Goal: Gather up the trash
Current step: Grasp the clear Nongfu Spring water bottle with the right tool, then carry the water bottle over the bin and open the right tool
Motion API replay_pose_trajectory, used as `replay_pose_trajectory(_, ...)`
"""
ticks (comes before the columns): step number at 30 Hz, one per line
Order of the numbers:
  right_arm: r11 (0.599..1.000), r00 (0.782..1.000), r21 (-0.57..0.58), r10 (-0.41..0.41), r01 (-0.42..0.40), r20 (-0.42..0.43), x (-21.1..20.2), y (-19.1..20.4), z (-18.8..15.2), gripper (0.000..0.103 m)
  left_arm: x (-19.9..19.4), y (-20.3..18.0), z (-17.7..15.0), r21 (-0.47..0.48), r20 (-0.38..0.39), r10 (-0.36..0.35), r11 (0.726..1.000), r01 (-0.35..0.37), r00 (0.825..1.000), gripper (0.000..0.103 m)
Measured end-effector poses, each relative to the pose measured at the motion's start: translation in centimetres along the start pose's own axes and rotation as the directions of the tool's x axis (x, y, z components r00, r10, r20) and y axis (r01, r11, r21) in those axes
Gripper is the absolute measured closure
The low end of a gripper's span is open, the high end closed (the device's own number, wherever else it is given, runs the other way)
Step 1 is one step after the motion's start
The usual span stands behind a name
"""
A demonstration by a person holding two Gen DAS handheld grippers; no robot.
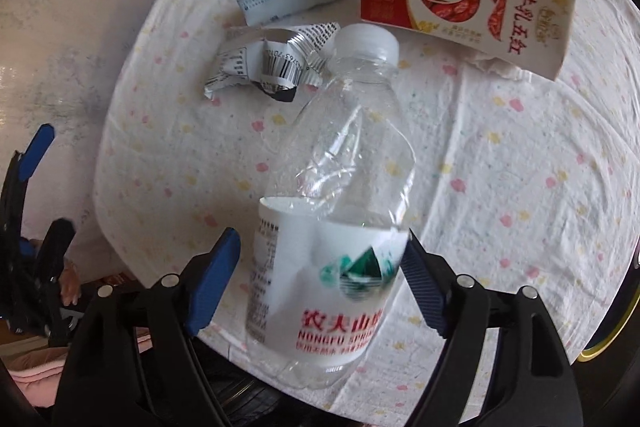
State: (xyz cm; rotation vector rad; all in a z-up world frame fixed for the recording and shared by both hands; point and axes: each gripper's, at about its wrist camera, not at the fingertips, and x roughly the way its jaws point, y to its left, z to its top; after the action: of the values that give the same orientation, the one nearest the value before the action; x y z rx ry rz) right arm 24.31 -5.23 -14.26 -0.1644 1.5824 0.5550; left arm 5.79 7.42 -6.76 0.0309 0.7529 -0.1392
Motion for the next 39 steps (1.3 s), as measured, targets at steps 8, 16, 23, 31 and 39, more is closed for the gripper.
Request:
replay_pose_trajectory(8, 1.0, 1.0, 0.005, -0.006, 0.006, -0.004, 0.4, -0.4, 0.3, 0.04, 0.3, 0.8, -0.5, -0.023, -0.009, -0.008, 1.0, 0.008, 1.0, 0.005)
replay_pose_trajectory(16, 0.997, 0.997, 0.036, 0.068, -0.069, 0.028, -1.4, -3.8, -3.0, 0.042, 0.6, 0.4, -0.6, -0.015, -0.018, -0.02, 1.0, 0.02, 1.0, 0.005)
replay_pose_trajectory(23, 0.989, 0.988, 0.103, 0.09, -0.103, 0.123, -4.9, -8.7, -6.8, 0.042, 1.2, -1.1, -0.2, 0.005, -0.027, -0.036, 0.999, 0.036, 0.999, 0.005)
replay_pose_trajectory(31, 0.924, 0.971, 0.378, -0.03, -0.064, 0.237, -10.1, -21.5, -12.5, 0.041, 1.7, -3.9, 0.7, 0.055, -0.03, -0.073, 0.996, 0.074, 0.997, 0.005)
replay_pose_trajectory(39, 0.792, 0.974, 0.607, -0.086, -0.059, 0.208, -10.5, -33.5, -18.0, 0.041, 2.7, -6.2, 1.4, 0.102, -0.053, -0.085, 0.991, 0.09, 0.995, 0.005)
